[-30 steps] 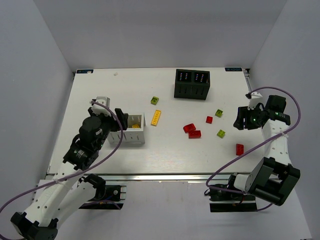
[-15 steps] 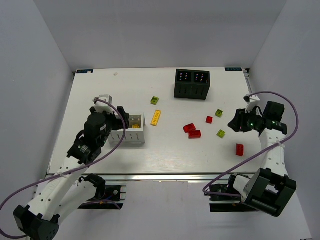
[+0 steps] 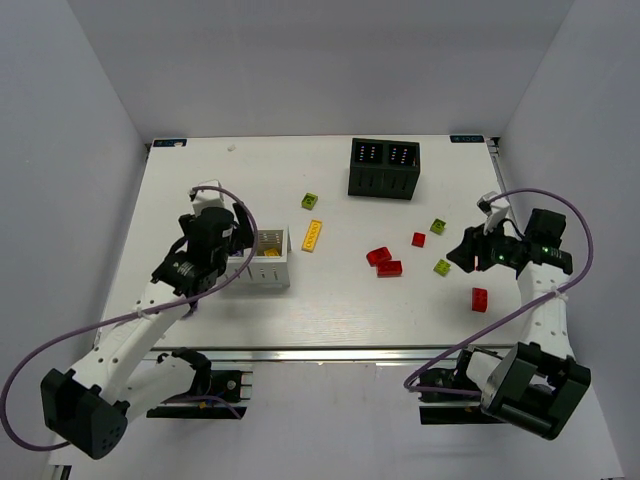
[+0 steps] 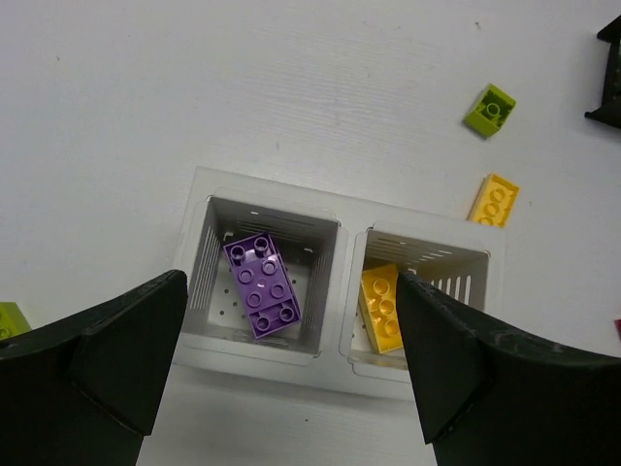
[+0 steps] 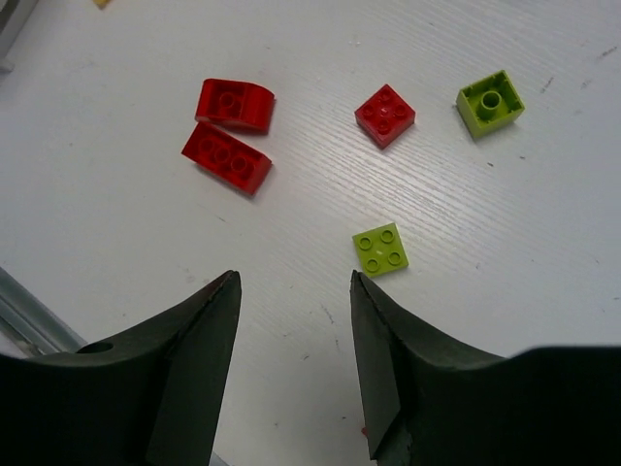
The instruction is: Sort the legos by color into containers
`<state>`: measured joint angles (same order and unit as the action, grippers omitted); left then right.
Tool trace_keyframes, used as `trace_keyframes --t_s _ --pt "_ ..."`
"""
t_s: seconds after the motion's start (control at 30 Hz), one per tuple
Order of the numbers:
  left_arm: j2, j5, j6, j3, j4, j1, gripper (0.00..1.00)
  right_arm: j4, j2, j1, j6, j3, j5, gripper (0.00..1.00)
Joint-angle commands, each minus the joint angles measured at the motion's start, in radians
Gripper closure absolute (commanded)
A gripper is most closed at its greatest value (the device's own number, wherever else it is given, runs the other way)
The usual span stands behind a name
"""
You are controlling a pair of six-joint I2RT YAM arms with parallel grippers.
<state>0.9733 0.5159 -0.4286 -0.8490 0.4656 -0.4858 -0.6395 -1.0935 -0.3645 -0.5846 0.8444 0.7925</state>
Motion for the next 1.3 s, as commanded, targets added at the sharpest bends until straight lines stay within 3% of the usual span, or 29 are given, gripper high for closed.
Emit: trace_keyframes --t_s 0.0,0.13,0.3,0.43,0.53,0.6,0.93,1.03,1.1,1.27 --pt "-0.091 0.050 -0.041 0.007 0.024 0.003 0.02 -0.009 0.046 -0.007 -0.093 -0.044 0.080 0.45" --pt "-0.153 0.105 -0.048 0.039 0.019 0.012 0.02 -0.101 -0.014 -0.050 -0.175 0.005 0.097 0.44" --pt "-0.134 0.191 -0.052 0.039 0.062 0.012 0.02 -0.085 -0.032 -0.085 -0.121 0.048 0.062 0.44" --pt "-0.153 0.046 0.043 0.092 0.018 0.012 0.04 -0.052 -0.019 -0.082 -0.052 0.074 0.086 0.44" --pt "-0.150 0.036 -0.005 0.093 0.073 0.012 0.16 -0.069 -0.006 -0.079 -0.053 0.094 0.135 0.43" --pt "-0.116 0.074 -0.128 0.064 0.193 0.012 0.23 -0.081 0.004 -0.076 -0.069 0.093 0.169 0.43" --pt "-0.148 0.170 -0.579 -0.068 0.655 0.030 0.23 0.011 0.125 -0.060 -0.075 0.038 0.264 0.43" --pt "-0.121 0.203 -0.860 -0.097 0.790 0.030 0.25 -0.063 0.127 -0.033 -0.145 0.036 0.271 0.43" --pt "-0.102 0.225 -0.970 -0.113 0.884 0.039 0.23 -0.077 0.127 -0.024 -0.152 0.035 0.274 0.43" --pt "-0.116 0.295 -1.334 -0.136 0.949 0.049 0.23 -0.129 0.104 0.004 -0.178 0.051 0.312 0.43"
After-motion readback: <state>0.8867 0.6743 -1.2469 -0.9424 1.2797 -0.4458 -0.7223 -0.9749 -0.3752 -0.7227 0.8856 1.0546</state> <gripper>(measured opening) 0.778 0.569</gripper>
